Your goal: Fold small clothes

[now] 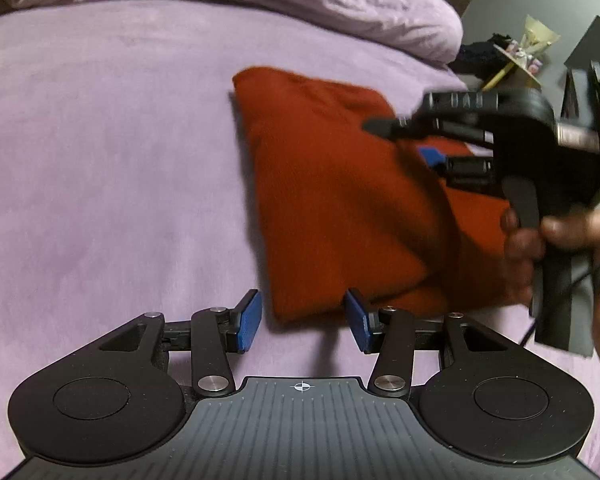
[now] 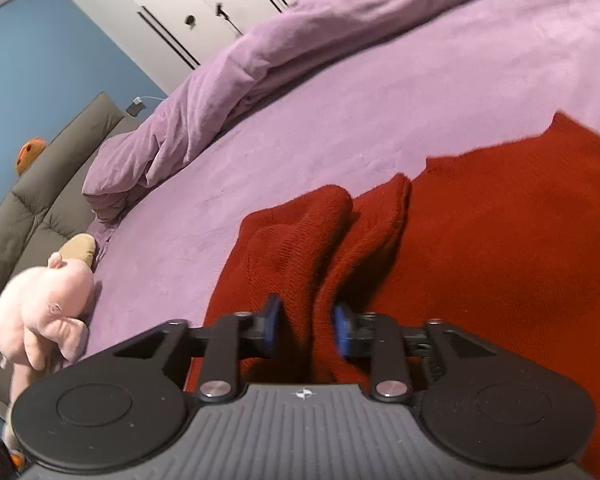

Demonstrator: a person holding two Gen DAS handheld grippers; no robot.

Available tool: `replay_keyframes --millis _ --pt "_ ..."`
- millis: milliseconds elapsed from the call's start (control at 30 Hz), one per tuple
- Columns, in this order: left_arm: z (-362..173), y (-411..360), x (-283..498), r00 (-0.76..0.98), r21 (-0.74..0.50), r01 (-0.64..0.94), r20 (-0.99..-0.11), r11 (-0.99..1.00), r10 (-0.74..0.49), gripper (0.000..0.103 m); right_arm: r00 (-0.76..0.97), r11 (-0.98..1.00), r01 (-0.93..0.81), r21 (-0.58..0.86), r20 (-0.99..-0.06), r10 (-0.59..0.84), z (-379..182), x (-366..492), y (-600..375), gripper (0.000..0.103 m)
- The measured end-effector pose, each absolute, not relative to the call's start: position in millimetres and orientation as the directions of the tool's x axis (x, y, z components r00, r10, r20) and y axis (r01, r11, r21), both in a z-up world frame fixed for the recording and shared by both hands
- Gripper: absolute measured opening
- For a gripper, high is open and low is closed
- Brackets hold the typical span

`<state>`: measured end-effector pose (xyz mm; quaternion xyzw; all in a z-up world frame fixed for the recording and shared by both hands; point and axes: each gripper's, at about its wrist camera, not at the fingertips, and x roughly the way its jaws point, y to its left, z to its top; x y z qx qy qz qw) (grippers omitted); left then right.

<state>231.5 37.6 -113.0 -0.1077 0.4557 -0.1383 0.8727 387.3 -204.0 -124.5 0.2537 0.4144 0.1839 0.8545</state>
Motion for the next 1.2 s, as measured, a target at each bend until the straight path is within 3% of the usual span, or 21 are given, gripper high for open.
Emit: replay_keyframes --millis 67,100,200,333,533,667,767,933,1067,1100,1133,1200 --pt "-116 34 230 0.539 -0.308 0.141 -0.773 0.941 -0.334 0.051 0.591 0.829 -0.125 0.545 -0.631 0.503 -123 390 -194 0.033" --pt "-116 30 228 0.544 -0.290 0.146 -0.775 0.946 -0.322 0.051 0.596 0.849 -0.139 0.510 -0.641 0.483 -121 389 -189 0.020" --pt "-115 22 226 0.556 -0.251 0.151 -0.779 0.956 -0.292 0.051 0.642 0.906 -0.187 0.380 -0.650 0.405 -104 379 -176 0.017" --pt "-112 18 228 0.565 -0.266 0.114 -0.775 0.957 -0.283 0.050 0.742 0.949 -0.243 0.201 -0.591 0.315 -67 353 -176 0.017" --pt "-112 8 230 0.577 -0.308 0.069 -0.764 0.949 -0.290 0.050 0.800 0.987 -0.156 0.027 -0.582 0.142 -61 325 -218 0.017" --pt "-111 2 234 0.580 -0.306 0.057 -0.765 0.950 -0.281 0.053 0.745 0.995 -0.075 0.059 -0.660 0.096 -93 325 -256 0.017" --pt "-109 -3 231 0.581 -0.284 0.073 -0.767 0.956 -0.272 0.052 0.719 0.981 -0.025 0.194 -0.678 0.153 -111 327 -279 0.022" --pt "-111 -3 232 0.580 -0.257 0.076 -0.775 0.963 -0.252 0.051 0.723 0.897 0.057 0.437 -0.638 0.265 -112 326 -307 0.045" --pt "-111 -13 231 0.585 -0.214 0.077 -0.781 0.974 -0.217 0.051 0.697 0.924 0.008 0.382 -0.665 0.269 -115 337 -284 0.048" --pt "-110 -14 230 0.588 -0.203 0.080 -0.781 0.976 -0.211 0.051 0.696 0.943 -0.008 0.332 -0.675 0.243 -114 339 -277 0.039" --pt "-110 -14 229 0.588 -0.197 0.082 -0.782 0.977 -0.206 0.051 0.702 0.960 -0.029 0.278 -0.678 0.218 -109 339 -268 0.016" --pt "-108 -17 229 0.586 -0.197 0.073 -0.784 0.978 -0.202 0.052 0.733 0.987 -0.060 0.151 -0.664 0.146 -95 336 -257 0.015"
